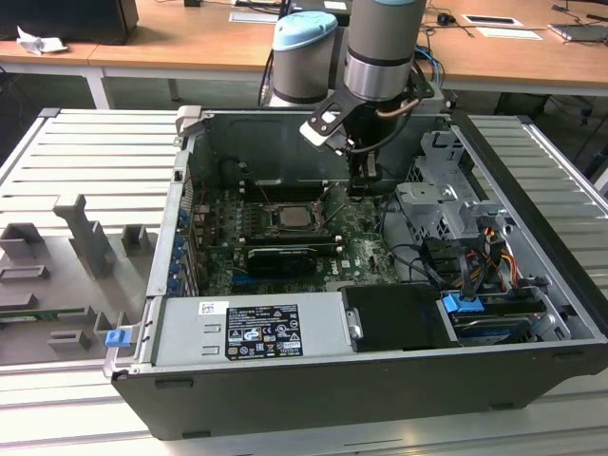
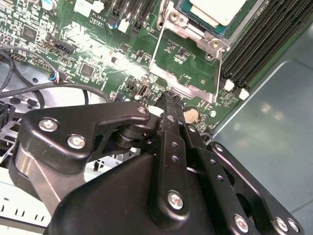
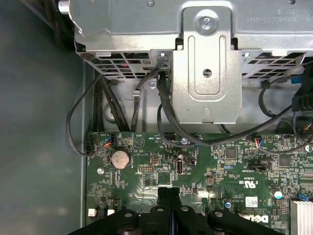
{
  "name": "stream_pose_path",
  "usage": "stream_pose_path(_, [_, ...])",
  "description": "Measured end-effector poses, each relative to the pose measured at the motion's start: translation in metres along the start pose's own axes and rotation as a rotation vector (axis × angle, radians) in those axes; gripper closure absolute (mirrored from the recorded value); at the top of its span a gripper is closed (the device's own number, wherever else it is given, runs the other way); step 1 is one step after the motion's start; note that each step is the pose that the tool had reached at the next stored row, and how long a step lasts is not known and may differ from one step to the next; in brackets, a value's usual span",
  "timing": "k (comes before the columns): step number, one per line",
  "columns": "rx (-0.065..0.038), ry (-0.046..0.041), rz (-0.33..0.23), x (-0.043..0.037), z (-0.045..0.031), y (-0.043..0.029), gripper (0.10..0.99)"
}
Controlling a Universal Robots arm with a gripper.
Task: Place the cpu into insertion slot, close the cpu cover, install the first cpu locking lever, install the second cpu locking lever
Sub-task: 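Close the cpu cover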
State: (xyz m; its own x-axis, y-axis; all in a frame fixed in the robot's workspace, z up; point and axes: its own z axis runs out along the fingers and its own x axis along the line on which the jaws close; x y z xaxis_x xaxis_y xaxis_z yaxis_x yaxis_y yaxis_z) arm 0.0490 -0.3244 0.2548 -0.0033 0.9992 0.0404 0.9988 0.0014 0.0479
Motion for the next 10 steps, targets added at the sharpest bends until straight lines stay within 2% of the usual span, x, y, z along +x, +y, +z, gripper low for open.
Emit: stream_pose_path(10, [0.000, 0.0000, 0.000, 0.0001, 0.0003, -0.0060, 0.980])
